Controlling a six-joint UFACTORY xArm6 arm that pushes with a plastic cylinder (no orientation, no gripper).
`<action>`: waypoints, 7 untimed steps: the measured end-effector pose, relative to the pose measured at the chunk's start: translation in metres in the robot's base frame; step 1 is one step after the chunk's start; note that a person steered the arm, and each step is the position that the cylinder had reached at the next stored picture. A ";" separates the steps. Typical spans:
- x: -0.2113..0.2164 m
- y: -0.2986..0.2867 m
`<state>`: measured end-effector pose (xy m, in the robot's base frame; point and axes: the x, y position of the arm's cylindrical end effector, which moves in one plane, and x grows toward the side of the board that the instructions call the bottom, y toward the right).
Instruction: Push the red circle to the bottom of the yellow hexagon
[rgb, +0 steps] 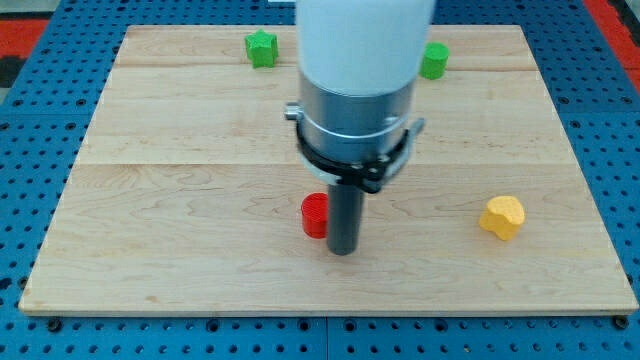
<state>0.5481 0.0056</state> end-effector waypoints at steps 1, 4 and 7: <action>-0.006 -0.026; -0.024 -0.043; -0.028 -0.017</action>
